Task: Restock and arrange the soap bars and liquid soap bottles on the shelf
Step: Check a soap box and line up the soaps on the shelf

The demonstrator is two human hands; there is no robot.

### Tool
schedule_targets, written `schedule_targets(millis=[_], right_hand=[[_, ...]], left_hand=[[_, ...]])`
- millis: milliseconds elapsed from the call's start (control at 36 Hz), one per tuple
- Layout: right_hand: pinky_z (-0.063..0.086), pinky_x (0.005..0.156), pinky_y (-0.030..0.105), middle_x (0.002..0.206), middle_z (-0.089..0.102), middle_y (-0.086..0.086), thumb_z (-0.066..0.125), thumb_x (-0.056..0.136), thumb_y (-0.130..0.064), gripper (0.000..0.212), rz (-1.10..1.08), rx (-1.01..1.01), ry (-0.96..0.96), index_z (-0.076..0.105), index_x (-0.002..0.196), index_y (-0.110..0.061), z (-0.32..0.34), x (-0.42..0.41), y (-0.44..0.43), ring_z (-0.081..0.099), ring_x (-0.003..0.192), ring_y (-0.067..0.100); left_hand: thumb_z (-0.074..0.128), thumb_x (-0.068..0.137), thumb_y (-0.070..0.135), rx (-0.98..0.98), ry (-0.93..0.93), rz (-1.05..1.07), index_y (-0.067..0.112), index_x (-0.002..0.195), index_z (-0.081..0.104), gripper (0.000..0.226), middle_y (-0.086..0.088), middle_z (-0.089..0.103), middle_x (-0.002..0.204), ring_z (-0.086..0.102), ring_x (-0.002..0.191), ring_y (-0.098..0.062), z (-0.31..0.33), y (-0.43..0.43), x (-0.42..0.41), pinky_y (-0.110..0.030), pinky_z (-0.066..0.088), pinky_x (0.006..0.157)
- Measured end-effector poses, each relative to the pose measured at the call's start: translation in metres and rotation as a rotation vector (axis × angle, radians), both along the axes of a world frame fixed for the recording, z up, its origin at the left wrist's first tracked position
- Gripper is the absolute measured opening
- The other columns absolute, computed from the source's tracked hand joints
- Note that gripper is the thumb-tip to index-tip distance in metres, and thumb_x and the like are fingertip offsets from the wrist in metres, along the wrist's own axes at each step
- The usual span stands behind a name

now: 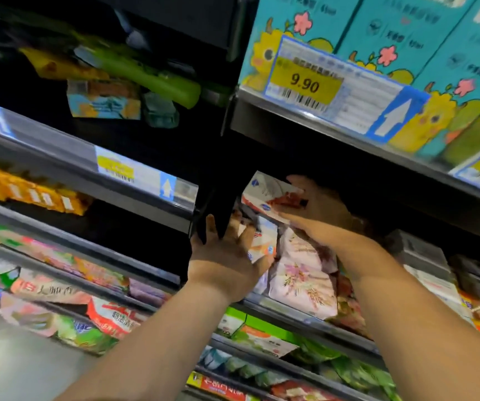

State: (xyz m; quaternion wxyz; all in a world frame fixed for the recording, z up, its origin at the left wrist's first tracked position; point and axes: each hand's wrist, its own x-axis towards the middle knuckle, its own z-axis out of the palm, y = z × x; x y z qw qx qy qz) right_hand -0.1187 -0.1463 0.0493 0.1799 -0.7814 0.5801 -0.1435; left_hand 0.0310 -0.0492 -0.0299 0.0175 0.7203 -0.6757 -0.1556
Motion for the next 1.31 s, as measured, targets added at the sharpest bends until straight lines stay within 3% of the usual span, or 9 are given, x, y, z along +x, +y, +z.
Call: schedule_targets(millis=[56, 167, 333, 417, 694, 889, 1167, 1250, 1306], right_hand=[[0.037, 0.075, -0.003, 0.123, 0.054, -0.012, 0.075, 0.085, -0.04, 0.069, 0.038, 0.027, -0.025, 0.046, 0.145, -0.025, 0.003, 0.009, -0.006, 0.058, 0.104, 0.011], [0.036, 0.064, -0.006, 0.111, 0.05, -0.005, 0.063, 0.095, -0.006, 0.048, 0.154, 0.187, -0.127, 0.047, 0.139, 0.0, -0.001, 0.017, -0.023, 0.051, 0.089, 0.002], [0.036, 0.063, -0.006, 0.137, 0.05, 0.006, 0.065, 0.094, -0.02, 0.063, 0.105, 0.088, -0.102, 0.036, 0.15, -0.012, -0.029, 0.019, -0.048, 0.047, 0.115, 0.01], [0.035, 0.06, -0.006, 0.143, 0.047, 0.008, 0.062, 0.096, -0.021, 0.06, 0.086, 0.105, -0.098, 0.036, 0.149, -0.012, -0.034, 0.021, -0.056, 0.043, 0.11, 0.01], [0.039, 0.093, 0.017, 0.148, 0.046, 0.016, 0.064, 0.092, -0.004, 0.061, 0.087, 0.162, -0.061, 0.038, 0.147, -0.004, -0.041, 0.021, -0.081, 0.045, 0.136, 0.028], [0.027, 0.107, 0.022, 0.158, 0.035, 0.002, 0.079, 0.076, -0.031, 0.091, 0.141, 0.329, 0.02, 0.034, 0.153, -0.016, -0.042, 0.024, -0.081, 0.033, 0.145, 0.021], [0.03, 0.092, 0.015, 0.149, 0.047, 0.008, 0.078, 0.083, -0.017, 0.083, 0.093, 0.339, 0.136, 0.033, 0.152, -0.014, -0.032, 0.031, -0.068, 0.044, 0.136, 0.025], [0.033, 0.075, 0.006, 0.144, 0.051, 0.014, 0.073, 0.088, -0.012, 0.066, 0.095, 0.373, 0.108, 0.042, 0.146, -0.005, -0.022, 0.029, -0.058, 0.049, 0.129, 0.024], [0.043, 0.071, 0.011, 0.138, 0.055, 0.017, 0.064, 0.094, -0.007, 0.049, 0.095, 0.362, 0.051, 0.048, 0.14, 0.002, -0.012, 0.028, -0.05, 0.052, 0.123, 0.023]], left_hand=[[0.011, 0.092, 0.077, -0.018, -0.01, -0.01, 0.04, 0.155, -0.008, 0.076, 0.009, -0.01, 0.166, -0.01, 0.151, -0.039, -0.002, -0.001, 0.0, -0.061, 0.008, 0.118], [0.011, 0.09, 0.077, -0.051, -0.012, -0.009, 0.041, 0.153, -0.008, 0.075, 0.011, -0.003, 0.166, -0.005, 0.151, -0.041, -0.008, -0.005, 0.002, -0.064, 0.008, 0.117], [0.011, 0.091, 0.077, -0.013, -0.032, -0.007, 0.042, 0.154, -0.012, 0.076, 0.011, -0.009, 0.166, -0.006, 0.151, -0.042, -0.008, -0.01, 0.001, -0.065, 0.007, 0.117], [0.009, 0.091, 0.076, -0.018, -0.06, -0.005, 0.04, 0.154, -0.015, 0.076, 0.009, -0.012, 0.166, -0.004, 0.151, -0.042, -0.01, -0.008, 0.002, -0.063, 0.01, 0.117], [0.01, 0.093, 0.075, -0.017, -0.053, -0.019, 0.038, 0.155, -0.015, 0.076, 0.005, -0.008, 0.167, -0.002, 0.15, -0.043, -0.008, -0.006, 0.002, -0.062, 0.012, 0.117], [0.011, 0.091, 0.077, -0.035, -0.05, 0.0, 0.041, 0.154, -0.013, 0.076, 0.009, -0.011, 0.166, 0.0, 0.149, -0.044, -0.013, -0.008, 0.002, -0.06, 0.014, 0.116], [0.013, 0.092, 0.076, -0.013, -0.03, 0.007, 0.041, 0.153, -0.014, 0.076, 0.006, -0.008, 0.167, 0.002, 0.15, -0.043, -0.009, -0.008, -0.001, -0.059, 0.018, 0.116], [0.011, 0.093, 0.075, -0.031, -0.036, -0.008, 0.039, 0.153, -0.019, 0.076, 0.002, -0.003, 0.167, 0.007, 0.149, -0.043, -0.006, -0.005, 0.0, -0.059, 0.022, 0.114], [0.011, 0.093, 0.075, -0.028, -0.055, -0.012, 0.038, 0.153, -0.017, 0.076, 0.0, 0.0, 0.167, 0.009, 0.149, -0.043, -0.004, -0.003, 0.001, -0.057, 0.025, 0.112]])
